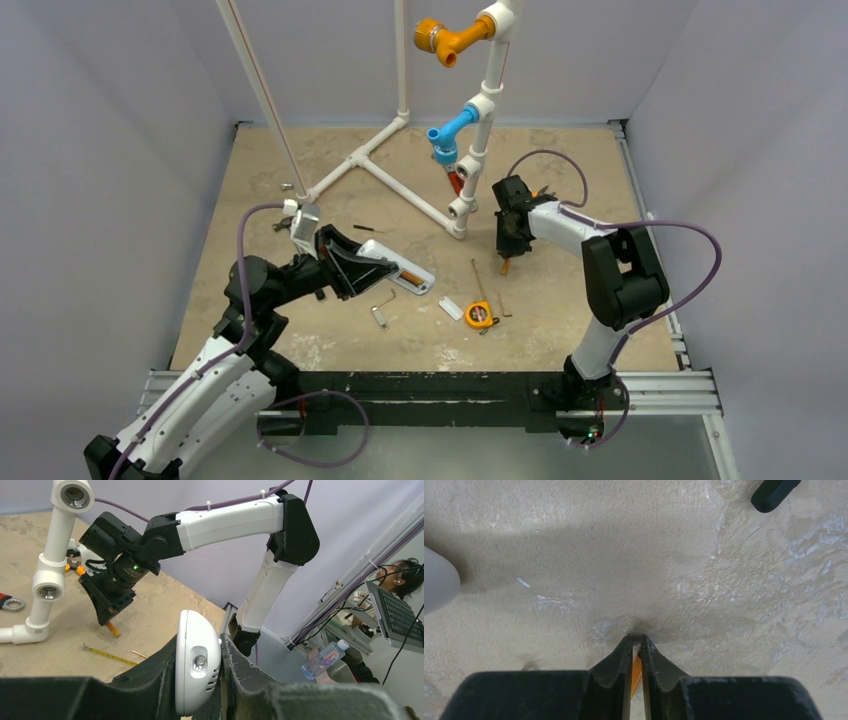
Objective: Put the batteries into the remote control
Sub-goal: Adjust the battery at the center of the board.
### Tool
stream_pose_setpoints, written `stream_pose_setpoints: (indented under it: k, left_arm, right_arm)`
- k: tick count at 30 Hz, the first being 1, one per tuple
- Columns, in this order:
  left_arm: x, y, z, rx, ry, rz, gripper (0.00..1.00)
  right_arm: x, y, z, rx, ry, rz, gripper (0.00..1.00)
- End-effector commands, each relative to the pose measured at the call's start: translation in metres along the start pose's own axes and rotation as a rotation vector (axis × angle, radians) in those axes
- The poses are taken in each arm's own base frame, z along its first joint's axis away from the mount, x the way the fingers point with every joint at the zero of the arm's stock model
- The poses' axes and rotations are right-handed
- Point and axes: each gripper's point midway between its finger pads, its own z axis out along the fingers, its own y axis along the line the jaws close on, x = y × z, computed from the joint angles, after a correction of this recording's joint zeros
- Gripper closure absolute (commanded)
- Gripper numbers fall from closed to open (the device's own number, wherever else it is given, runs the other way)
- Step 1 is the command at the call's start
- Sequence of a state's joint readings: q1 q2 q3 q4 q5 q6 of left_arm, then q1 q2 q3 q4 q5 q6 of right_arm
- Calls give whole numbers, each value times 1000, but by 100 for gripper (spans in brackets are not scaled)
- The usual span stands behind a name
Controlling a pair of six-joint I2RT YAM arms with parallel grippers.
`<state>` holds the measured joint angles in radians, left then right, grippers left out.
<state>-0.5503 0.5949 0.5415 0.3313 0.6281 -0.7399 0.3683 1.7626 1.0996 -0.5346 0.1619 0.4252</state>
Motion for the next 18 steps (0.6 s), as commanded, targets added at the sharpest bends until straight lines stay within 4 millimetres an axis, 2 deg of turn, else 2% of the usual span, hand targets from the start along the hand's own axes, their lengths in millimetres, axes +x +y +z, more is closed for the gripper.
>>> stream_pose_setpoints:
  k: [1,13,18]
  left_arm:
    - [-10,-7,-1,25,-37,37,100]
    - [-8,-7,0,31,-34,30,100]
    - [-8,-7,0,33,-36,28,100]
  right_arm:
    - [10,-16,0,85,36,-24,90]
    - [34,-37,-11,163,91,-25,89]
    - [41,-36,-20,140,108,-17,89]
